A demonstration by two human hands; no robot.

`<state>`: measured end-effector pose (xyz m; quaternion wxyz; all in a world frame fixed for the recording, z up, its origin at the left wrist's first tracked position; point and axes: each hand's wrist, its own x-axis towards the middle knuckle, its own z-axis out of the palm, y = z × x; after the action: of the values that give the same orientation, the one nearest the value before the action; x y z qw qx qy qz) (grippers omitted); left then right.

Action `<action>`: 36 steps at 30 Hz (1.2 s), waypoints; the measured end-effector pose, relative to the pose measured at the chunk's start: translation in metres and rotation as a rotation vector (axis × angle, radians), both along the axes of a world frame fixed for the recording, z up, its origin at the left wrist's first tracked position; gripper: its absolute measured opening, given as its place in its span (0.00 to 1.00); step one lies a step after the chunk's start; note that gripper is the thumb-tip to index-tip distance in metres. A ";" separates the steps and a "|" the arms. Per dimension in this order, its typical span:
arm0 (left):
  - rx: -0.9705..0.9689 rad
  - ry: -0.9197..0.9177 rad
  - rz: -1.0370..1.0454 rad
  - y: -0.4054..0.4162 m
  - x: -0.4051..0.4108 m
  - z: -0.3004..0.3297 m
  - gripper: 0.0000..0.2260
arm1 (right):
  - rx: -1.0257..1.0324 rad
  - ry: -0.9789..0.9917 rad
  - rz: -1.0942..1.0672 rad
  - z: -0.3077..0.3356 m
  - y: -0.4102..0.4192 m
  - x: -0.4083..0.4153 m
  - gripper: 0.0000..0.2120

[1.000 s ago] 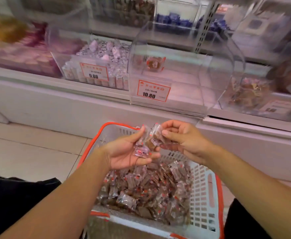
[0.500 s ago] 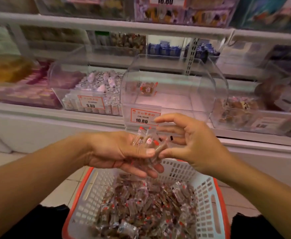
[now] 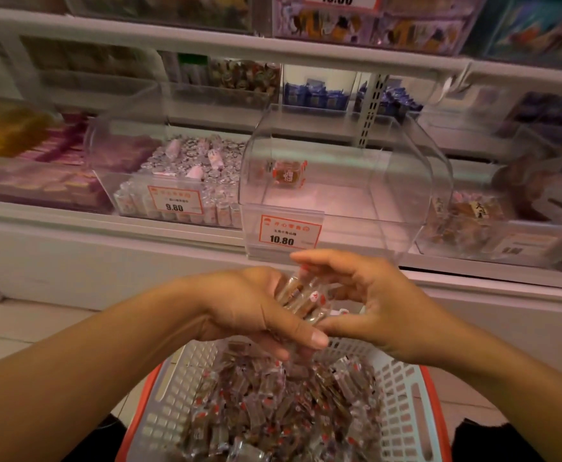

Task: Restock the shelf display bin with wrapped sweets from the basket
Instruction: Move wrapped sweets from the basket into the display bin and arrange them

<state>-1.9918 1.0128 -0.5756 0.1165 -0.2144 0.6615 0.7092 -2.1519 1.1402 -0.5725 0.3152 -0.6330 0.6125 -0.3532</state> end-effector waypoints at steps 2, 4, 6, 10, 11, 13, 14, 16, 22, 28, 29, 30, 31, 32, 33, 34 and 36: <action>-0.030 0.050 0.007 -0.003 -0.002 0.006 0.16 | 0.008 0.034 0.011 0.014 -0.004 0.000 0.27; -0.048 0.119 0.044 -0.009 -0.004 0.018 0.20 | 0.011 0.034 0.052 0.029 -0.010 0.001 0.19; -0.036 0.206 0.143 -0.021 -0.006 0.034 0.20 | -0.039 -0.012 0.033 0.043 -0.021 -0.004 0.17; -0.685 0.276 0.777 -0.070 -0.002 0.046 0.24 | -0.134 -0.072 -0.351 0.067 -0.080 -0.048 0.17; -0.957 0.231 0.861 -0.081 0.001 0.040 0.21 | -0.096 -0.022 -0.430 0.068 -0.100 -0.062 0.16; -1.170 0.116 0.804 -0.091 0.005 0.028 0.19 | 0.049 0.092 -0.490 0.062 -0.140 -0.083 0.16; -1.134 0.088 0.720 -0.092 0.003 0.023 0.19 | 0.124 0.131 -0.491 0.055 -0.157 -0.090 0.17; -1.078 0.042 0.592 -0.094 -0.003 0.016 0.20 | 0.228 0.178 -0.496 0.037 -0.187 -0.099 0.19; -1.243 0.093 0.535 -0.109 -0.015 0.009 0.16 | 0.217 0.395 -0.472 -0.009 -0.246 -0.093 0.23; -1.262 0.136 0.485 -0.114 -0.016 0.007 0.15 | 0.210 0.585 -0.501 -0.014 -0.254 -0.096 0.38; -1.251 0.140 0.488 -0.114 -0.016 0.007 0.15 | 0.236 0.600 -0.517 -0.014 -0.252 -0.098 0.38; -1.247 0.146 0.493 -0.113 -0.016 0.008 0.15 | 0.262 0.610 -0.534 -0.015 -0.251 -0.100 0.36; -1.248 0.148 0.499 -0.113 -0.016 0.008 0.14 | 0.293 0.617 -0.550 -0.016 -0.250 -0.101 0.31; -1.251 0.149 0.503 -0.112 -0.016 0.008 0.14 | 0.324 0.610 -0.563 -0.017 -0.251 -0.101 0.26; -1.251 0.148 0.505 -0.111 -0.016 0.008 0.14 | 0.341 0.579 -0.571 -0.017 -0.253 -0.101 0.23; -1.247 0.150 0.508 -0.110 -0.015 0.008 0.14 | 0.351 0.532 -0.577 -0.017 -0.256 -0.100 0.22; -1.241 0.159 0.519 -0.109 -0.014 0.008 0.15 | 0.365 0.451 -0.607 -0.016 -0.260 -0.098 0.22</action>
<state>-2.0062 0.9038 -0.5674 -0.2513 -0.3406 0.8797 0.2167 -2.2496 0.8797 -0.5883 0.1618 -0.4191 0.8774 -0.1684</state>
